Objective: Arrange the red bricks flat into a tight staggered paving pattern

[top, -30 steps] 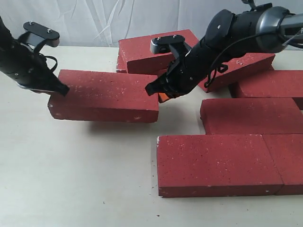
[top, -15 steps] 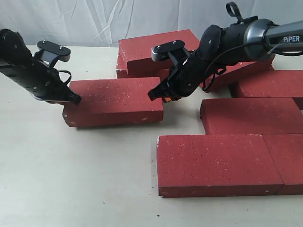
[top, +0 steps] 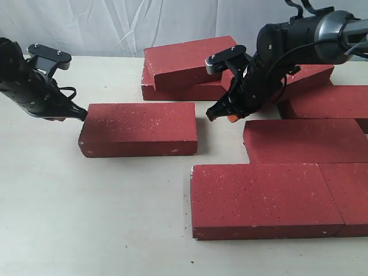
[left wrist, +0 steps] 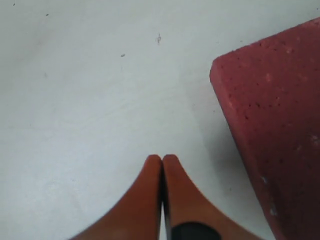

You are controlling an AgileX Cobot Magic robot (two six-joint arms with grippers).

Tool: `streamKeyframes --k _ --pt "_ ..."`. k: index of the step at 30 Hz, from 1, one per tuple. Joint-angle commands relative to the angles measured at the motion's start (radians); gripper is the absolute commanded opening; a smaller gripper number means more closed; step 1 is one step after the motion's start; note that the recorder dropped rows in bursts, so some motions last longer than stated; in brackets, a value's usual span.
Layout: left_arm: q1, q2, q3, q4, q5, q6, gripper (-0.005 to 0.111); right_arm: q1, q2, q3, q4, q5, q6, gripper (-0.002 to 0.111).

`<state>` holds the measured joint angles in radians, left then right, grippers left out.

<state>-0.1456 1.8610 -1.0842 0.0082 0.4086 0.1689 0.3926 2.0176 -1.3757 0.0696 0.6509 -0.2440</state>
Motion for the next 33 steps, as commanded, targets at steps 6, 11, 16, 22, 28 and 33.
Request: streamKeyframes --k 6,11,16,22,28,33 --pt "0.002 -0.033 -0.001 -0.093 -0.002 -0.009 0.000 -0.134 -0.188 -0.006 -0.014 -0.103 -0.102 -0.001" --pt "-0.028 -0.033 0.041 -0.191 -0.068 0.108 0.000 -0.278 -0.233 -0.006 0.090 -0.005 -0.102 -0.001" --pt "-0.011 -0.033 0.101 -0.112 -0.117 0.126 0.000 -0.301 -0.233 0.055 0.421 0.109 -0.431 -0.001" --pt "0.071 -0.033 0.167 -0.097 -0.233 0.124 0.000 -0.169 -0.162 0.052 0.880 0.028 -0.994 -0.001" --pt "0.094 -0.033 0.174 -0.103 -0.260 0.124 0.000 -0.123 -0.034 -0.166 0.494 -0.228 -0.585 -0.001" --pt "0.092 -0.033 0.174 -0.123 -0.283 0.124 0.000 -0.195 0.080 -0.404 0.272 -0.119 -0.236 -0.001"
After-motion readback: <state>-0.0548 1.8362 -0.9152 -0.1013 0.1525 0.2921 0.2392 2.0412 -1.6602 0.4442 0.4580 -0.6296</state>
